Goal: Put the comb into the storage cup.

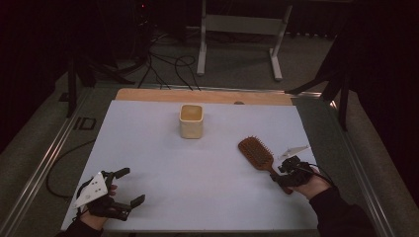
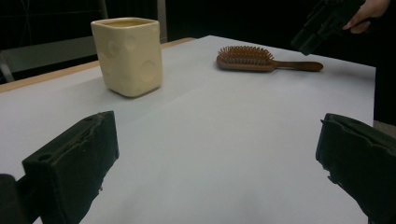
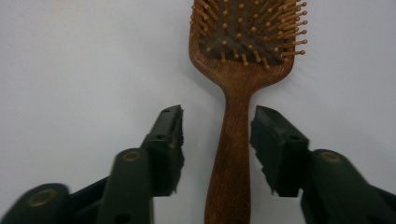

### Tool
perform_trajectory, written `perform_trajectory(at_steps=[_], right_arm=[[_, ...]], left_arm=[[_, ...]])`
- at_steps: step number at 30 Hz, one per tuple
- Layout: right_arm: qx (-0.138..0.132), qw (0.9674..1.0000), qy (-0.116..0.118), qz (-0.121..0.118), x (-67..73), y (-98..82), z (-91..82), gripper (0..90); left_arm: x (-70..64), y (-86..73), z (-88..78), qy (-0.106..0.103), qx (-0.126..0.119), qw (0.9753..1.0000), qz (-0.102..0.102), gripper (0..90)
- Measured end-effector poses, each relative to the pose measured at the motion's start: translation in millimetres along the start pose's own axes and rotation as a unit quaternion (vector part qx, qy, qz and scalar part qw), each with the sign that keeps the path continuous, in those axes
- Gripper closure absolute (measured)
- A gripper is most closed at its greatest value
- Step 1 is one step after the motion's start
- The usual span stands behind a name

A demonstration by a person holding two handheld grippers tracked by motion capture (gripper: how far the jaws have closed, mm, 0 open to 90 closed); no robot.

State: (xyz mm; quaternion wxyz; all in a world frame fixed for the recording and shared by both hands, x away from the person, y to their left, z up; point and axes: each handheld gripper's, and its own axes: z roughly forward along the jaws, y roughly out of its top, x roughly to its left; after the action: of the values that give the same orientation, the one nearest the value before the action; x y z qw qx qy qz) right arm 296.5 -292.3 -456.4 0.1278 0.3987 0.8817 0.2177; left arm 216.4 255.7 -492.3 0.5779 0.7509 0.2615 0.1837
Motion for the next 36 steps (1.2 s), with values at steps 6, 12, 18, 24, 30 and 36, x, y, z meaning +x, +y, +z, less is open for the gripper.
perform_trajectory(at_steps=[6,12,18,24,30,36], right_arm=[[0.017,0.9998,0.013,-0.001,-2.7,3.6,5.0,36.8],[0.030,0.9994,0.014,-0.005,-4.7,6.6,8.0,21.1],[0.059,0.9977,0.033,-0.008,-9.7,10.7,12.0,13.8],[0.086,0.9958,0.032,-0.006,-12.9,14.2,13.5,15.0],[0.103,0.9940,0.036,-0.008,-16.3,19.6,13.5,15.4],[0.116,0.9926,0.036,0.007,-21.5,26.6,16.8,12.0]], left_arm=[[0.0,0.1,-0.4,0.000,0.000,1.0000,0.000,0.2],[-0.1,0.1,-0.2,0.000,0.000,1.0000,0.001,0.2],[-0.3,0.2,-0.3,0.000,0.000,1.0000,0.000,0.2],[-0.5,0.3,-0.3,0.000,0.000,1.0000,0.000,0.2],[-0.6,0.3,-0.3,-0.001,0.001,1.0000,0.001,0.2],[-0.6,0.3,0.1,-0.001,0.001,1.0000,0.001,0.2]])
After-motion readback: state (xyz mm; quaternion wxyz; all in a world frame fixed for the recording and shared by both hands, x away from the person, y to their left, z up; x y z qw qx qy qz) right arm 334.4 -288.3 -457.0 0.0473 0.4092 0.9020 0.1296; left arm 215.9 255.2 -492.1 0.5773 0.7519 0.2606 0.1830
